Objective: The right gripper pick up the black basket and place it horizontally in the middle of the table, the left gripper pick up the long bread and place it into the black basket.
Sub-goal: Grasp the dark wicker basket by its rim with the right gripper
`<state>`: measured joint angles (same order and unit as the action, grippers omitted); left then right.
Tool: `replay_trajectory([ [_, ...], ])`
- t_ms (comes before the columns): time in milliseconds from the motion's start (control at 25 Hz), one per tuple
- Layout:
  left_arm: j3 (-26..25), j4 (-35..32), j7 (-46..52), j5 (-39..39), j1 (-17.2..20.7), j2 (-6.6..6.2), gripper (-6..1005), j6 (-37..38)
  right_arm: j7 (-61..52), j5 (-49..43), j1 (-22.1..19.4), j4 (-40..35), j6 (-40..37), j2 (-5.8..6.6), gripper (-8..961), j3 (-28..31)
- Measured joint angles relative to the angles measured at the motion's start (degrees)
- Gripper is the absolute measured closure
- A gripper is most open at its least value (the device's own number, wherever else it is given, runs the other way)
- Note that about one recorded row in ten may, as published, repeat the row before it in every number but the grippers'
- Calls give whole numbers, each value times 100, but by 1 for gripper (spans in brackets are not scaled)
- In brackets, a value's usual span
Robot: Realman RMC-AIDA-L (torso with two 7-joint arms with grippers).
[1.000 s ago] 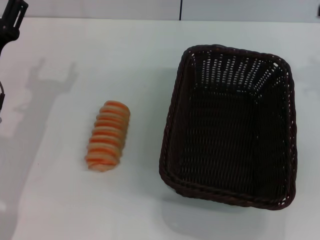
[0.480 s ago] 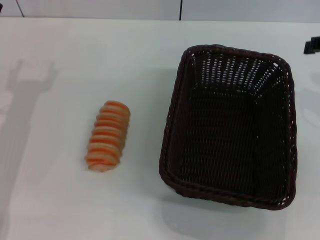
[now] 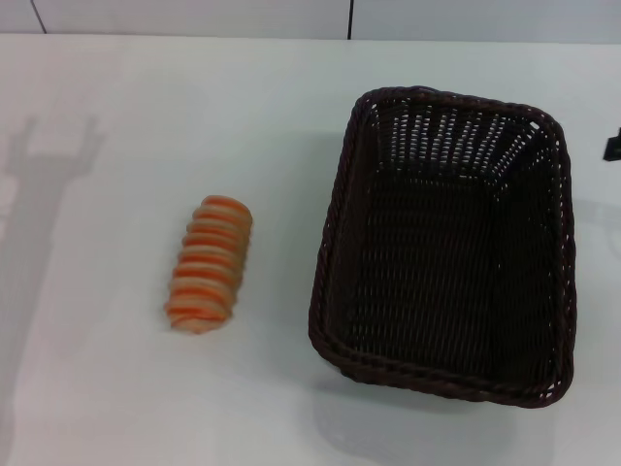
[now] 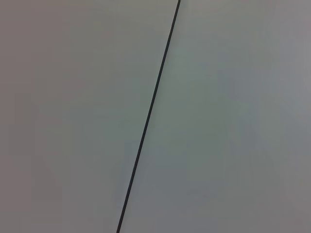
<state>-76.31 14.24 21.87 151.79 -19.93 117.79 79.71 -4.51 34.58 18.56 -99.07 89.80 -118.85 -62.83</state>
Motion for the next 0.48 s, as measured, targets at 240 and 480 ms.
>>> replay_trajectory([
  [240,26,1,-3,23,10,24,132,58,91,323,46,63,50,-10,203,-27],
  [480,25,45,-6,33,56,37,132,121,97,464,-28,127,56,-21,204,-64],
])
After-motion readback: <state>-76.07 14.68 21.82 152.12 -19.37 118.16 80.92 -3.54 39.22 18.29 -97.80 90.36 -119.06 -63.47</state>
